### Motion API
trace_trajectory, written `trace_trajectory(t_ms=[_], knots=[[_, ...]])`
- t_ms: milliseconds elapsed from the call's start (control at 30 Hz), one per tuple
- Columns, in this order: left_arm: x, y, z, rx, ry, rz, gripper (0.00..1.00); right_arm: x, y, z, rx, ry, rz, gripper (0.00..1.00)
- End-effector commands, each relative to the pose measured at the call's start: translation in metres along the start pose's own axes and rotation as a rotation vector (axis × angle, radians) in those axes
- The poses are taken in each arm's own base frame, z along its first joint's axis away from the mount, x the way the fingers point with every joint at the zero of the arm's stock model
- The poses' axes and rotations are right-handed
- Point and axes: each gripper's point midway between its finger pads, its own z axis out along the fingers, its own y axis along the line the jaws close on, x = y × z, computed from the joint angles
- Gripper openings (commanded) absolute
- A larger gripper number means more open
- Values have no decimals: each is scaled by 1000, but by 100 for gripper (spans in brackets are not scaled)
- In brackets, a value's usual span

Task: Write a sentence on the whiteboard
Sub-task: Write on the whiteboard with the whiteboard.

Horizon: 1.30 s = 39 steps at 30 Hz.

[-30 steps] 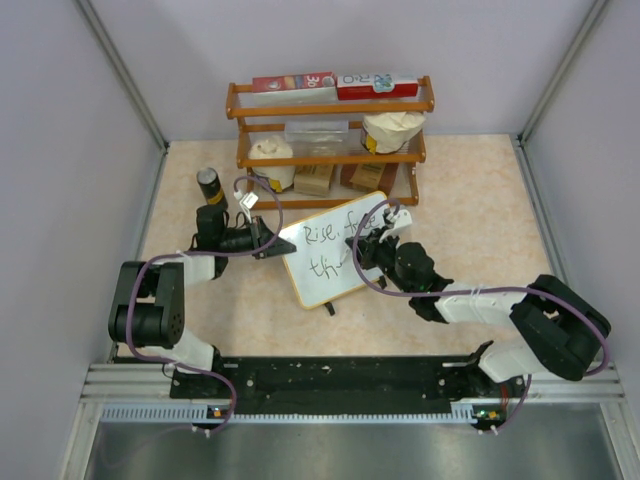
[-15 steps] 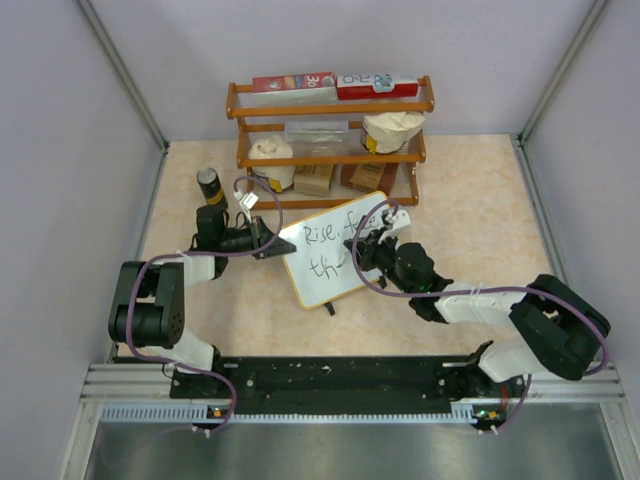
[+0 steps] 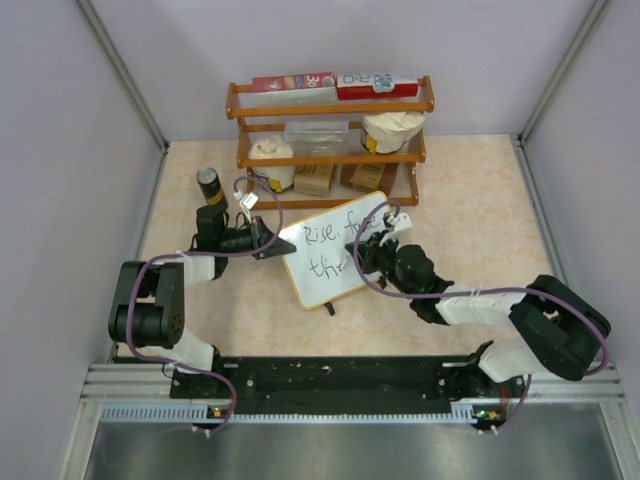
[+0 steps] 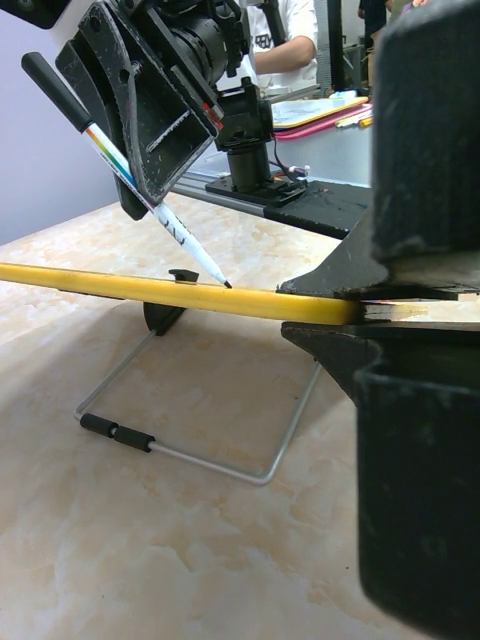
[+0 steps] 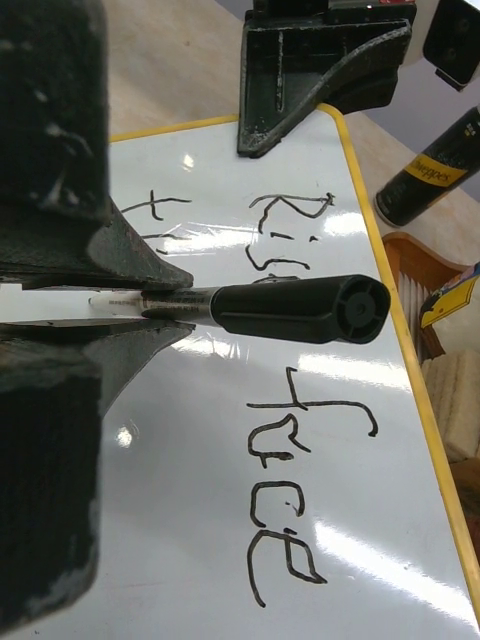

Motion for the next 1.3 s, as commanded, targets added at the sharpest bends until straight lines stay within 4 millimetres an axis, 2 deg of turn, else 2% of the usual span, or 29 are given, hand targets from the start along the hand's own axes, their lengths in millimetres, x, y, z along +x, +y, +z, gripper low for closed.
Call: trace_trajectory(t_ms=[0, 267, 433, 467, 533, 567, 667, 700, 800, 833, 933, 1033, 1267], knots=[[15, 56, -9, -225, -37, -55, 0, 6, -16, -5, 82, 16, -26, 0], [16, 57, -9, -226, -35, -59, 0, -11, -20, -4, 109, -25, -14, 0], [16, 57, -9, -226, -36, -57, 0, -29, -10, -6, 74, -56, -2, 0], [16, 57, -9, -226, -35, -59, 0, -39, -6, -9, 59, -80, 6, 0], [16, 56, -9, -224, -36, -56, 0, -48, 0, -14, 28, -94, 26, 0], [16, 56, -9, -225, -36, -56, 0, -61, 4, -19, 12, -125, 40, 0], [16, 56, -9, -224, -36, -56, 0, -76, 3, -28, -15, -150, 70, 0], [17, 57, -9, -224, -35, -57, 0, -89, 1, -33, -24, -178, 79, 0], [16, 57, -9, -224, -36, -56, 0, -101, 0, -43, -44, -193, 97, 0], [17, 57, -9, -224, -35, -57, 0, -103, -7, -45, -29, -191, 95, 0], [17, 56, -9, -223, -35, -56, 0, -112, -7, -53, -33, -204, 86, 0], [17, 56, -9, -225, -38, -55, 0, -109, -7, -59, -31, -180, 66, 0], [16, 55, -9, -223, -41, -51, 0, -93, -23, -65, 20, -139, 39, 0]])
